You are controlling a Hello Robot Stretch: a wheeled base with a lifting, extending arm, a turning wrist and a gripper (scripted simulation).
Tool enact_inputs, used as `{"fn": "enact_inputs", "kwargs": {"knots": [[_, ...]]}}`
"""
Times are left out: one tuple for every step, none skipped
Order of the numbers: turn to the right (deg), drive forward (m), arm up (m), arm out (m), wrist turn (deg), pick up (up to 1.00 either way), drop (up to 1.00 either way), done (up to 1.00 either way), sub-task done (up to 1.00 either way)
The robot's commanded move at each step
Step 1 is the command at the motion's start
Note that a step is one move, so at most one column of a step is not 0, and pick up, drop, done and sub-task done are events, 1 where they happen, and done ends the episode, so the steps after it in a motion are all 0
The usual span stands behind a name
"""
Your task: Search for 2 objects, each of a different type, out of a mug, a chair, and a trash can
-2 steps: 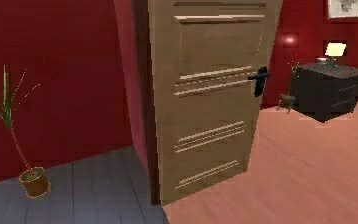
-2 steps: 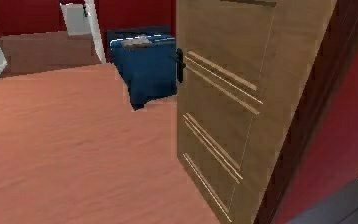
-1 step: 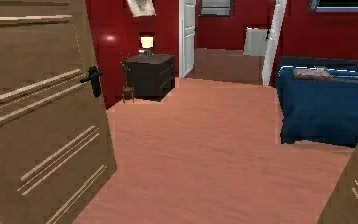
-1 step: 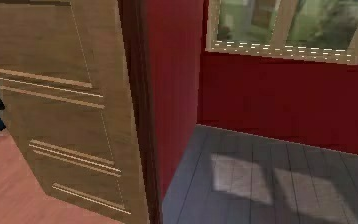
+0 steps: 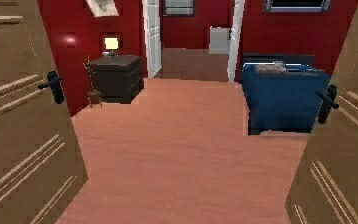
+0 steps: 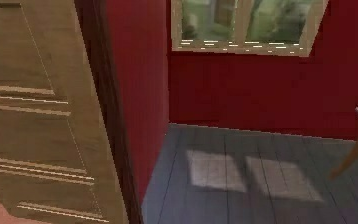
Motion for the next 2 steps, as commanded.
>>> {"fn": "enact_inputs", "kwargs": {"knots": [[0.0, 1.00, 0.00, 0.00, 0.0, 0.00, 0.00, 0.00, 0.00], [0.0, 1.00, 0.00, 0.00, 0.0, 0.00, 0.00, 0.00, 0.00]]}}
